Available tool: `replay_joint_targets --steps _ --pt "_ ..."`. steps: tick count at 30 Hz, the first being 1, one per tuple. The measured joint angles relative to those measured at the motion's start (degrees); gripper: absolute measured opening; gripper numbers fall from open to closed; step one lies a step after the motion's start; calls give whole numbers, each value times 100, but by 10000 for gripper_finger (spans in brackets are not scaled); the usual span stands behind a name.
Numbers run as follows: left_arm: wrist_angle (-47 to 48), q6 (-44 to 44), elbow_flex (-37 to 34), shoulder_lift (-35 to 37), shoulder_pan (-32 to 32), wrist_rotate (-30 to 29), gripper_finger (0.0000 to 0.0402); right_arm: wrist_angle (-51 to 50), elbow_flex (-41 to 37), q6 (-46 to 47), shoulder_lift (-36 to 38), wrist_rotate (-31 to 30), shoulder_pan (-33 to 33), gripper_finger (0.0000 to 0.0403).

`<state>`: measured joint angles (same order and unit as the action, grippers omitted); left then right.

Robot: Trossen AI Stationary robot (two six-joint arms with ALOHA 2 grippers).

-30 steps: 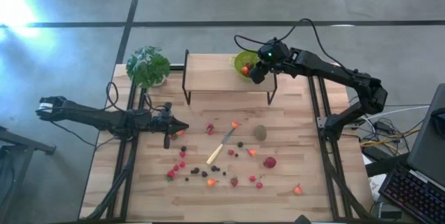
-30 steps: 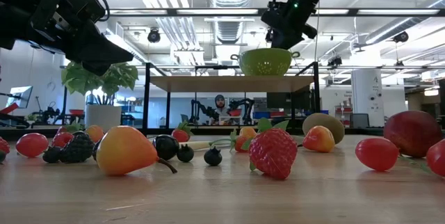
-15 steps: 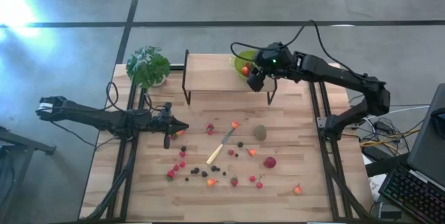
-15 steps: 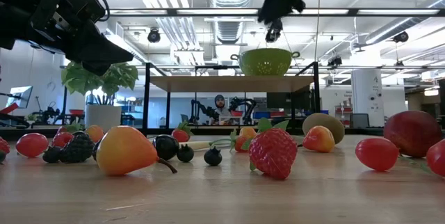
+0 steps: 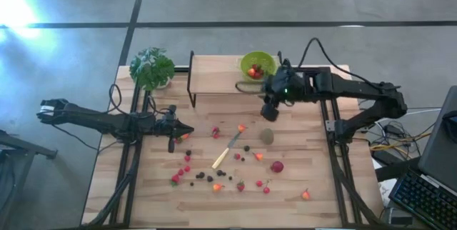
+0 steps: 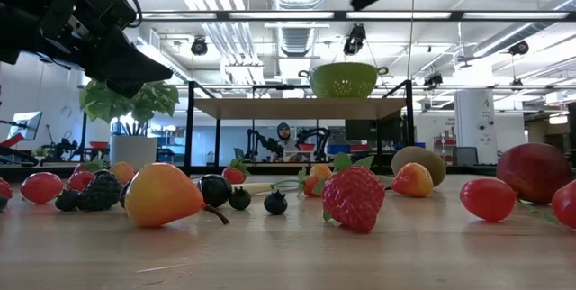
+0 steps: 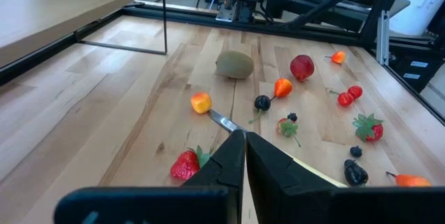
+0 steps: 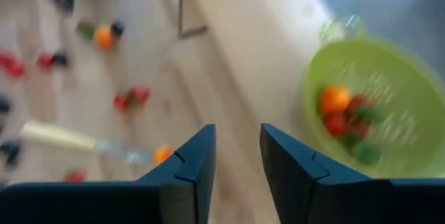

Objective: Pick & Place Fruit
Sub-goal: Put the pear into the strainer bowl

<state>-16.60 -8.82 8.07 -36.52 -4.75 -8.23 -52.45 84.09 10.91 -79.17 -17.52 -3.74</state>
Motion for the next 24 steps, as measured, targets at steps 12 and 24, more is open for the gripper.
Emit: replay_joint_targets --steps 12,24 --pt "0 0 1 0 0 2 20 -1905 -175 2175 -5 2 1950 64" --pt "-2 1 1 0 1 2 20 -2009 -601 5044 -49 -41 4411 108"
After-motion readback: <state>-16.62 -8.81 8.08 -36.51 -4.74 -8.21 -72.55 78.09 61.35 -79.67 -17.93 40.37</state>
